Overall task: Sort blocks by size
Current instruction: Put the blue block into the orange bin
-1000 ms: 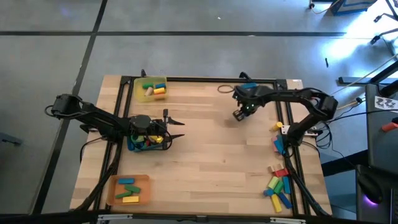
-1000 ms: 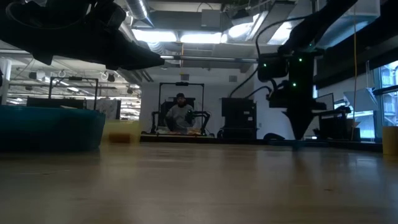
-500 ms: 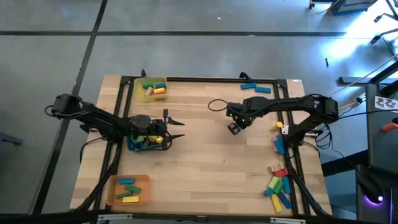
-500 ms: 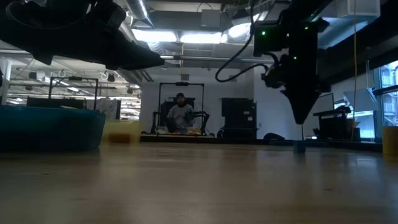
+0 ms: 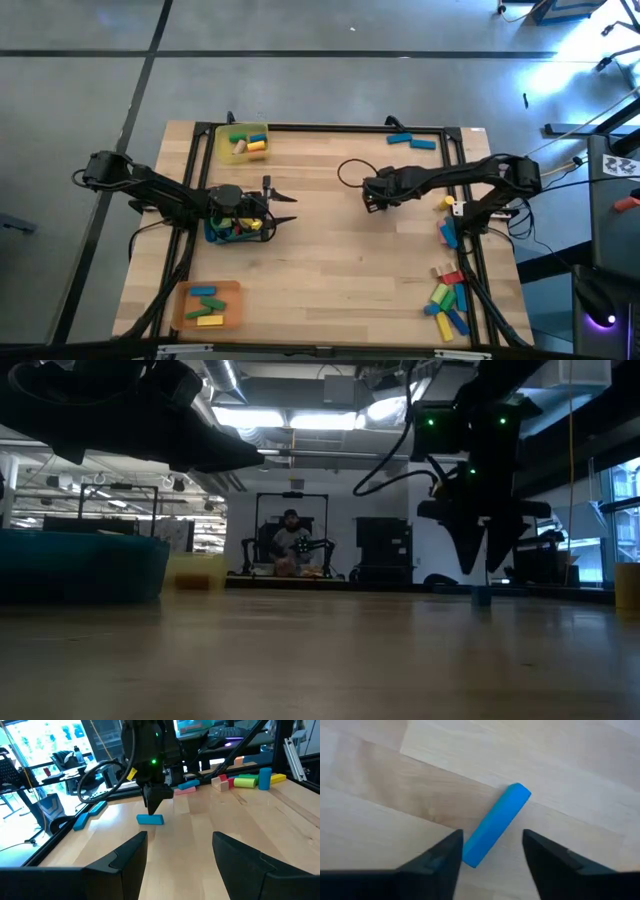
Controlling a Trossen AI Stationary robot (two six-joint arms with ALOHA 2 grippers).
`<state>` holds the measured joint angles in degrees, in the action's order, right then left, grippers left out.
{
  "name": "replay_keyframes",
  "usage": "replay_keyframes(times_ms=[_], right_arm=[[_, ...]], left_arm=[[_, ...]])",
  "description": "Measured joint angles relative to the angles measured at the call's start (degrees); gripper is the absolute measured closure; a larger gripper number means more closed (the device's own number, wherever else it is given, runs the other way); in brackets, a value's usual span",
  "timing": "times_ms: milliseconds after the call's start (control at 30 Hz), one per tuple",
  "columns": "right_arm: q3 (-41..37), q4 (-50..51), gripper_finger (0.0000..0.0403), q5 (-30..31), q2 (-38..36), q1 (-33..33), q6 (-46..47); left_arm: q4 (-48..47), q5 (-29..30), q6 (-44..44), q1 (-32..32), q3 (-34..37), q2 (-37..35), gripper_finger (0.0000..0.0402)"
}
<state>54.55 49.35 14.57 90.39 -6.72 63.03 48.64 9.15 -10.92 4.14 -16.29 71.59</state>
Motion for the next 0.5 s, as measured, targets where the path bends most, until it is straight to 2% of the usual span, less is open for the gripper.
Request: replay_keyframes(times_ms=[100, 233, 367, 500], right_arm=[[-1.8, -2.0, 0.016, -0.2, 0.0, 0.0, 1.5], [-5.2, -6.9, 0.0153, -0.6, 0.0, 0.0, 2.6], [-8.4, -12.5, 0.0179, -1.6, 0.0, 0.0, 2.2], [-10.5, -14.8, 0.0233, -2.1, -0.1, 0.0, 1.3]], left_arm=[[0.0, 0.0, 0.0, 0.0, 0.0, 0.0, 0.0194], [0.0, 0.0, 0.0, 0.0, 0.0, 0.0, 0.0194], [0.0, 0.0, 0.0, 0.0, 0.0, 0.0, 0.0194], [0.0, 0.0, 0.0, 0.0, 0.0, 0.0, 0.0194]])
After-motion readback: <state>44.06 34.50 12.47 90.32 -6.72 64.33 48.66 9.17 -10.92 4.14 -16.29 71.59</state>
